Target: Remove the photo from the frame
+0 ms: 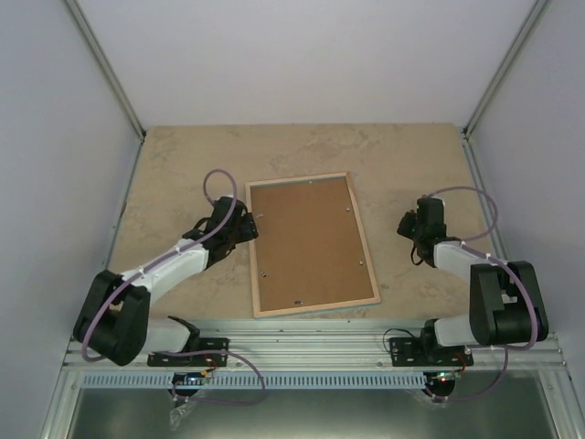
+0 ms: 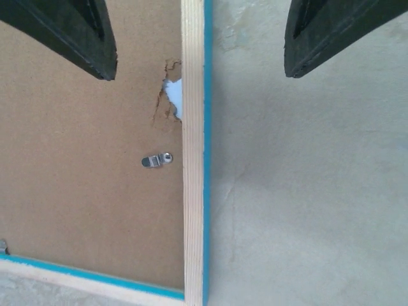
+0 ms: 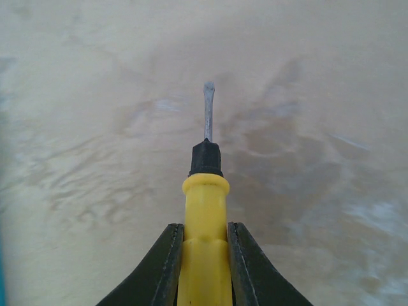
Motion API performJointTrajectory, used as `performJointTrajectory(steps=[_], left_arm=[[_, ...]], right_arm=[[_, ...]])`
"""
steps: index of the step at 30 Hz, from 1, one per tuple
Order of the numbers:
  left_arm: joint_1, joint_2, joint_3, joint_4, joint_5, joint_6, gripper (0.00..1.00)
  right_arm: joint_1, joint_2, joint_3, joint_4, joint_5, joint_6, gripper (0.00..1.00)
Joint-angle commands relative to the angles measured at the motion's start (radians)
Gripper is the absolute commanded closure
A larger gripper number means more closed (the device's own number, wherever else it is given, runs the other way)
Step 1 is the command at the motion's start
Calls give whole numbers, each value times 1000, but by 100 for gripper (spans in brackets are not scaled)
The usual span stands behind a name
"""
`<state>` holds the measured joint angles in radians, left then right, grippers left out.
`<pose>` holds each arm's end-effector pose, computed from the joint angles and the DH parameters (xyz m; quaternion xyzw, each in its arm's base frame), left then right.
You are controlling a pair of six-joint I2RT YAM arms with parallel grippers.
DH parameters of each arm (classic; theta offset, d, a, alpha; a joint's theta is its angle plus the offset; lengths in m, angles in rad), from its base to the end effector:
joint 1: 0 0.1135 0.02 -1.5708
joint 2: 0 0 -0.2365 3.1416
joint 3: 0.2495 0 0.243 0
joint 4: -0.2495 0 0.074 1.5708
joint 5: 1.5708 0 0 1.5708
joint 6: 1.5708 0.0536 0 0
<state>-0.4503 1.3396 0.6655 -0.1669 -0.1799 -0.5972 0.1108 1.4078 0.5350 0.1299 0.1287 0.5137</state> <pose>0.2488 -0.1096 0.1491 -0.1002 0.9255 -0.1051 0.3497 0.2717 0.0233 0.1190 0.2082 0.8900 0.0673 0.4001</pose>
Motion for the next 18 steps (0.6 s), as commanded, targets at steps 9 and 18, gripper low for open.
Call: performJointTrajectory(steps=[9,18], left_arm=[[5,-221,-99,94,-85,-23,1],[5,-233,-109,85,-78,-28,0]], right_arm=[[-100,-15,-37,-60,128,171,91],[-100,34,-25,-72,115,185,76]])
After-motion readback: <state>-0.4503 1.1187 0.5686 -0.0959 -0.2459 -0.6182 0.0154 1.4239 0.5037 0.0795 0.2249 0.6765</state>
